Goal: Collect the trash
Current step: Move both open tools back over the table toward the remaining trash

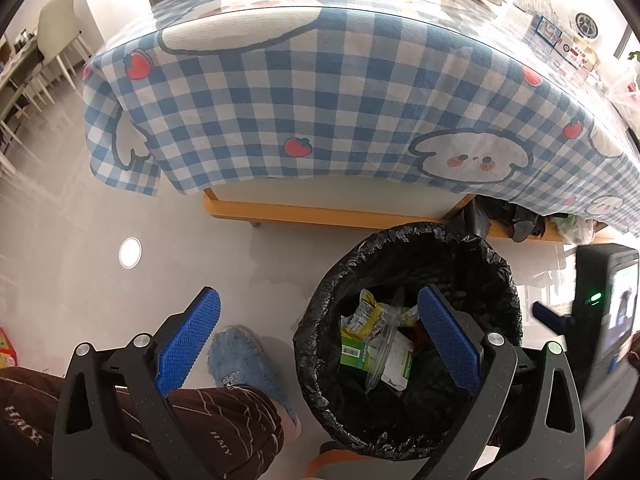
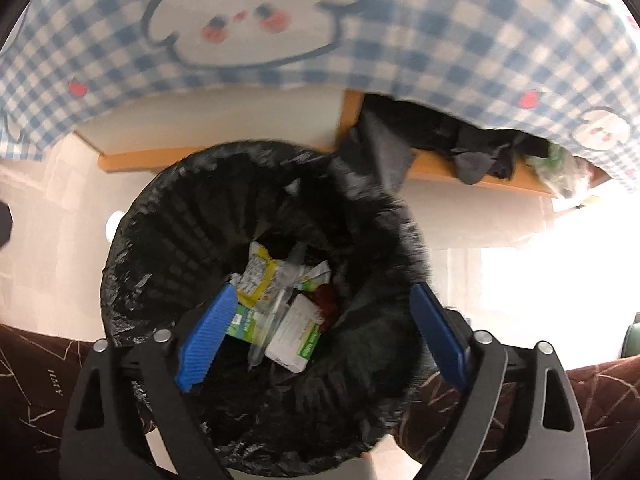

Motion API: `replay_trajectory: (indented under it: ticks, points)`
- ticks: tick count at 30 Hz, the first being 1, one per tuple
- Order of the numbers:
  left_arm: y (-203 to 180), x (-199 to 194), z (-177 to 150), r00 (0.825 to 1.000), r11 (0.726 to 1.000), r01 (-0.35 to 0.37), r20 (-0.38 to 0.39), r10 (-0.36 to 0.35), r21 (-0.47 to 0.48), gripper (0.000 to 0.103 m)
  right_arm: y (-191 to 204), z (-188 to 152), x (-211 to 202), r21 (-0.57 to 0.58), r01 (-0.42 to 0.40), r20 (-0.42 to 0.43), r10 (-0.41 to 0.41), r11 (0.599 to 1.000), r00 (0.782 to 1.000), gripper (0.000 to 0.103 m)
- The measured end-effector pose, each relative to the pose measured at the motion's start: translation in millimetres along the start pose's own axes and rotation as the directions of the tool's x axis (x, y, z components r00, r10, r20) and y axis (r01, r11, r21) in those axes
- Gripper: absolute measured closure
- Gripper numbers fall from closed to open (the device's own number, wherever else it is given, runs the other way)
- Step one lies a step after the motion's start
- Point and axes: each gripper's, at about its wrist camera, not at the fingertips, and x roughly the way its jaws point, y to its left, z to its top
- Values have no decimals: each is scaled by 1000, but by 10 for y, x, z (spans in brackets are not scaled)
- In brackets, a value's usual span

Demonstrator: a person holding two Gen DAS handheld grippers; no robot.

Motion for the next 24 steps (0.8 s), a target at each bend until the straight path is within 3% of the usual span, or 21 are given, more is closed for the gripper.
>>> replay_trajectory:
  ticks: [6,14,19,24]
  points:
    - [-14,-6,-6,1000,1000,4,-1,-4,1,6,-192,40,-289,-9,37,47,-37,999,998,9]
    - [-101,-34,-9,1000,1000,15,0,-15,18,6,-483,63,-699,6,51,122,-51,999,991,8]
    - [-168,-180,42,998,999,37,40,-38,27,6,-588,144,-1013,6,87,215,-86,996,973,8]
    - [-169,-392,130,995,999,49,91,-51,15,6,-704,252,-1323,19,68,302,-71,997,951,8]
